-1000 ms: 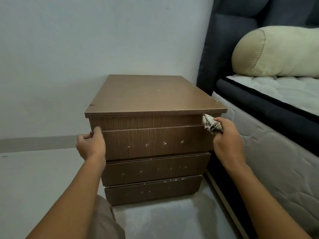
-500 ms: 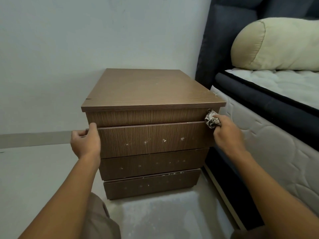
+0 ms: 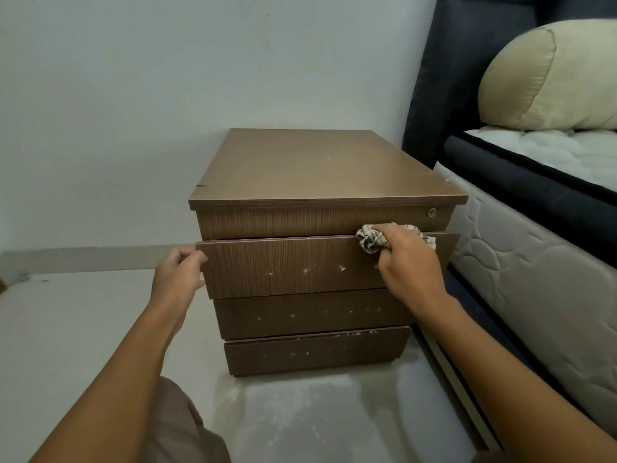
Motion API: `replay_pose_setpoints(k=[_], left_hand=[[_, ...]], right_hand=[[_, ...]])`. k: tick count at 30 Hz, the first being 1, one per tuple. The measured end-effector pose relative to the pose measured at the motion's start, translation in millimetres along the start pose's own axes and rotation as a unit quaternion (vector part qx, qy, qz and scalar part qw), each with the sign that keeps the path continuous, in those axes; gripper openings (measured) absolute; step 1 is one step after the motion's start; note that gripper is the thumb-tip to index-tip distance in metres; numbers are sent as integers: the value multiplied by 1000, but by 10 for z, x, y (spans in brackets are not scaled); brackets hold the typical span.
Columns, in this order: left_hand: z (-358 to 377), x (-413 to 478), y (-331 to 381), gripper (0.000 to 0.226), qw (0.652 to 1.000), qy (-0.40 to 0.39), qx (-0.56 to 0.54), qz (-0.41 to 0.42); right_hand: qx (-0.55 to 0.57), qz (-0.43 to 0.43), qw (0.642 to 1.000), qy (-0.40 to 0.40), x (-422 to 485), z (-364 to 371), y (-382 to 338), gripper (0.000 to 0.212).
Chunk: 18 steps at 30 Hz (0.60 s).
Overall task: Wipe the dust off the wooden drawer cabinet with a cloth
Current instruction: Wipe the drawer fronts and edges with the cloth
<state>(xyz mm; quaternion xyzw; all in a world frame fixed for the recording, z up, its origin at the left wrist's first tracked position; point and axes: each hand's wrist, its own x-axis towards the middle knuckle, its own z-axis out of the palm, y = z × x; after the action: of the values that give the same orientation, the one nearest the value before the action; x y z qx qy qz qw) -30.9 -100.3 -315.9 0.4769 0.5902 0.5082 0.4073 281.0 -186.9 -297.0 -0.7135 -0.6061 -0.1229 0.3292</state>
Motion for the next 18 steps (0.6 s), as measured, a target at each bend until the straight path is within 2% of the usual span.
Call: replay_pose_setpoints(k=[10, 18], left_hand=[[-145, 19, -28, 20, 999, -44, 10, 9], [-306, 94, -33, 38, 993, -121, 3, -8]], right_hand=[[40, -39, 998, 18, -24, 456, -856, 40], [70, -79, 994, -21, -32, 834, -1663, 43]])
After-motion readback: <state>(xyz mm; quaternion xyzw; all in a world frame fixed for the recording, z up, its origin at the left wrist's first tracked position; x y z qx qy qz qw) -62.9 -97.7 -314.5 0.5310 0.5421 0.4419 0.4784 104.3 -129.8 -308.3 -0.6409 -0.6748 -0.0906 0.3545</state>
